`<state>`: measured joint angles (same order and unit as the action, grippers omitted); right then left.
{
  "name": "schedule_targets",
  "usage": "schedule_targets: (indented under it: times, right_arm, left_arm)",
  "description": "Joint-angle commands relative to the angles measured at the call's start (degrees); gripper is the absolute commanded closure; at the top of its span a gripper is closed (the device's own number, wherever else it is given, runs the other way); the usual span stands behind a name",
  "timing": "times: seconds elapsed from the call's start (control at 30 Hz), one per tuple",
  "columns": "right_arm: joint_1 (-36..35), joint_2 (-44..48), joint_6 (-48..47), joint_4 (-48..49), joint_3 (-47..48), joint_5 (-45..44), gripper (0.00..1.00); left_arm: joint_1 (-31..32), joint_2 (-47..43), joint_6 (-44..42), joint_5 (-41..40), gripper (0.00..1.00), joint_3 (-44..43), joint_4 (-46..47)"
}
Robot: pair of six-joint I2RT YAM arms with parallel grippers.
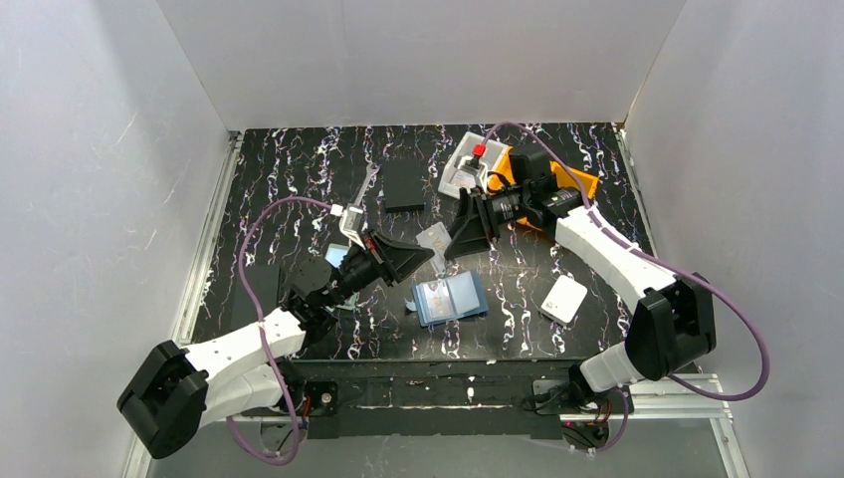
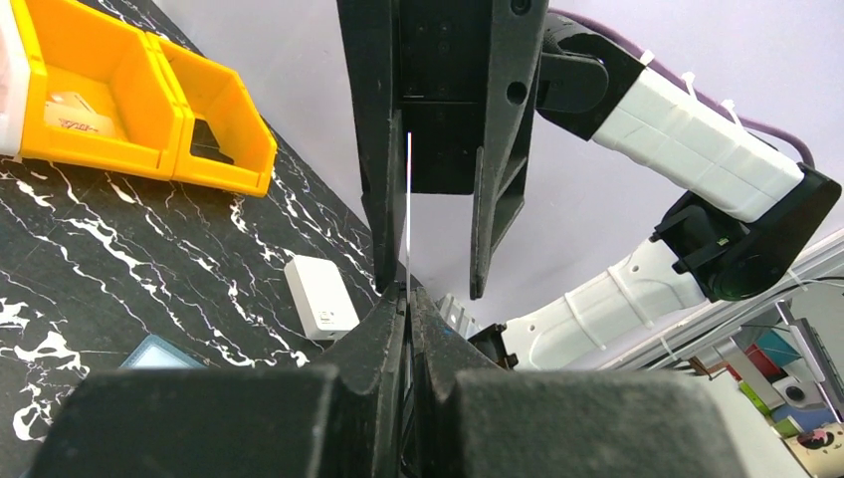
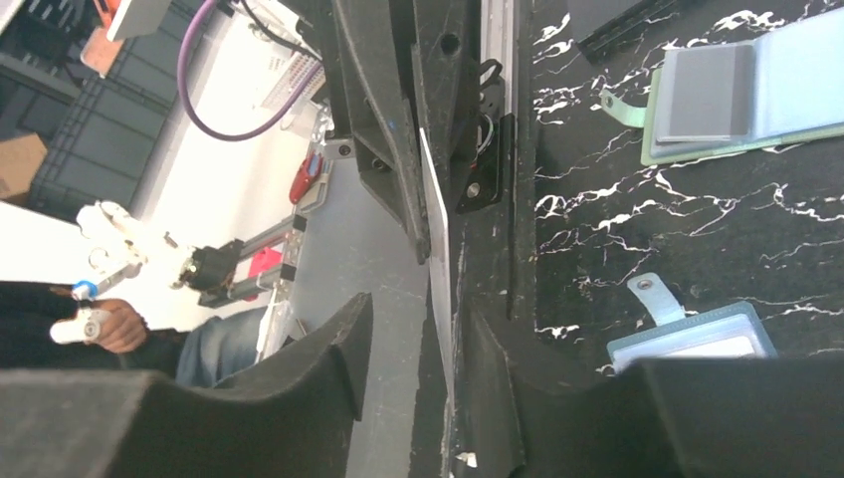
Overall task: Take the credit cards out of the card holder
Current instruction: Place the credit card in the storage box.
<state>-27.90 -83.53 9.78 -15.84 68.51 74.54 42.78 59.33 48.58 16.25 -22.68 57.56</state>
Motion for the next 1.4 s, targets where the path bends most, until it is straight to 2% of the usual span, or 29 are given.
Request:
schedule_targets:
  times: [0.0, 0.03, 0.07, 0.1, 0.13, 0.2, 0.23, 0.27, 0.4, 0.53, 0.63, 1.1, 1.37]
  right_arm:
    - [-0.7, 0.0, 2.2, 4.3, 1.9, 3.3, 0.70]
    - [-0.8, 0.0, 2.4, 4.6, 1.7, 2.9, 0.89]
    - [-0.8, 0.2, 1.7, 3.9, 1.7, 1.1, 0.99]
    - [-0.7, 0.4, -2.5, 0.8, 2.3, -0.8, 0.99]
    - [-0.6, 0.0, -13.2, -12.2, 5.5, -5.4, 0.99]
    - [-0.5, -2.7, -32.9, -30.8, 14.5, -19.7, 0.99]
    - [-0.5, -4.1, -37.1, -34.2, 17.9, -25.5, 0.99]
    - [-0.5, -4.9, -38.7, -35.9, 19.8, -29.1, 0.99]
    - [-0.5, -6.0, -42.5, -35.5, 23.7, -38.5, 0.99]
    - [-0.4, -7.9, -45.7, -35.4, 27.3, -46.4, 0.99]
    - [-0.1, -9.7, -47.0, -35.4, 30.0, -51.5, 0.99]
    - [0.8, -16.8, -51.7, -30.9, 37.3, -68.5, 0.99]
    - [1.3, -23.7, -54.7, -28.4, 41.6, -69.5, 0.99]
  left_arm:
    - [0.3, -1.0, -0.4, -2.3, 1.00, -0.1, 2.8]
    - [0.3, -1.1, -0.4, -2.7, 1.00, 0.4, 2.8]
    - [0.3, -1.2, 0.0, -3.6, 0.95, 1.0, 2.8]
    - [0.3, -1.5, 0.6, -4.7, 0.85, 2.1, 2.6]
    - [0.3, -2.7, 1.2, -6.3, 0.68, 3.8, 2.0]
    - [0.2, -7.4, 1.0, -8.6, 0.36, 6.4, -4.3]
    - [0.0, -9.9, 0.4, -9.0, 0.23, 7.2, -8.3]
    - [-0.3, -13.1, -1.0, -8.9, 0.15, 7.8, -14.7]
    - [-1.3, -20.6, -3.5, -8.2, 0.02, 9.0, -27.9]
    - [-2.0, -27.7, -1.7, -9.2, 0.02, 12.4, -32.4]
    - [-2.2, -29.8, -0.4, -9.7, 0.02, 14.0, -34.3]
    - [-2.4, -22.8, -0.3, -5.6, 0.02, 11.7, -40.4]
    - [-2.4, -23.7, -0.1, -6.0, 0.02, 12.7, -41.8]
